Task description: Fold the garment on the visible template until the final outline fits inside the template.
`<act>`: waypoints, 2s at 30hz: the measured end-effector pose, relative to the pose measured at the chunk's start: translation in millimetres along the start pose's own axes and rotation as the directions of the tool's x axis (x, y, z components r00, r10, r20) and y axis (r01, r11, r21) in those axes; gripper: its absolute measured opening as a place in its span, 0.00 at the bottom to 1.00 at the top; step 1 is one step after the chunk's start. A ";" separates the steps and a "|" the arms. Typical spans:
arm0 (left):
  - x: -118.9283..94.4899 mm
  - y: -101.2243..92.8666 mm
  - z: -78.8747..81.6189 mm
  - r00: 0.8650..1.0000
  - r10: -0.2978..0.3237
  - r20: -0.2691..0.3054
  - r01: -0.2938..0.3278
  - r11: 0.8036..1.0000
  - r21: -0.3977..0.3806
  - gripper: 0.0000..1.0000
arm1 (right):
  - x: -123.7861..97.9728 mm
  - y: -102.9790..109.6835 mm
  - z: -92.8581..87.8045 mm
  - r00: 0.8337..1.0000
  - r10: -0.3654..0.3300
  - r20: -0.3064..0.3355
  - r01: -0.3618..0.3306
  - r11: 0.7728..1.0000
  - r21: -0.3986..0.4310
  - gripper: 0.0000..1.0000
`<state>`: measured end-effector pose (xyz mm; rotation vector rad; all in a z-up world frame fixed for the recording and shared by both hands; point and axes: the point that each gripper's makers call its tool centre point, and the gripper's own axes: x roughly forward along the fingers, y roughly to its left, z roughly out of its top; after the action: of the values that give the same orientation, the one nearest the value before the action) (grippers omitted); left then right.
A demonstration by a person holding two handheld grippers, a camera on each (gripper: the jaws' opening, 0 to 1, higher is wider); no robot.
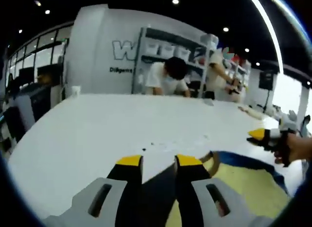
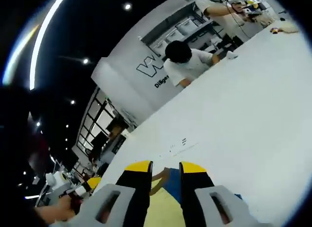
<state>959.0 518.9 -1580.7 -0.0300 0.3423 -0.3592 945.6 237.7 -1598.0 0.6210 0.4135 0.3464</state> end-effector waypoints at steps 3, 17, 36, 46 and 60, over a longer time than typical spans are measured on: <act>-17.3 -4.2 -6.9 0.999 -0.030 -0.012 0.030 0.999 0.031 0.27 | -18.9 -1.0 -8.3 0.999 0.017 -0.048 -0.019 0.998 -0.060 0.18; -143.3 -58.9 -47.8 0.984 -0.136 -0.113 0.156 0.969 0.193 0.37 | -118.9 -17.1 -42.3 0.990 -0.057 -0.132 0.019 0.962 -0.273 0.15; -249.4 -115.7 -78.2 0.986 -0.119 -0.117 0.128 0.989 0.075 0.38 | -247.3 -49.8 -130.3 0.945 -0.267 -0.189 0.215 0.942 -0.257 0.18; -269.3 -119.2 -72.1 0.991 -0.093 -0.097 0.104 0.989 0.109 0.37 | -240.5 -47.9 -153.6 0.911 -0.358 -0.204 0.237 0.860 -0.451 0.18; -278.3 -108.2 -76.6 0.994 -0.055 -0.098 0.065 0.992 0.105 0.34 | -241.2 -55.9 -136.1 0.877 -0.441 -0.191 0.141 0.617 -0.774 0.00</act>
<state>652.0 517.3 -1553.4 0.0831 0.4161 -0.4395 684.0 157.7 -1668.7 -0.3497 0.6740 0.2750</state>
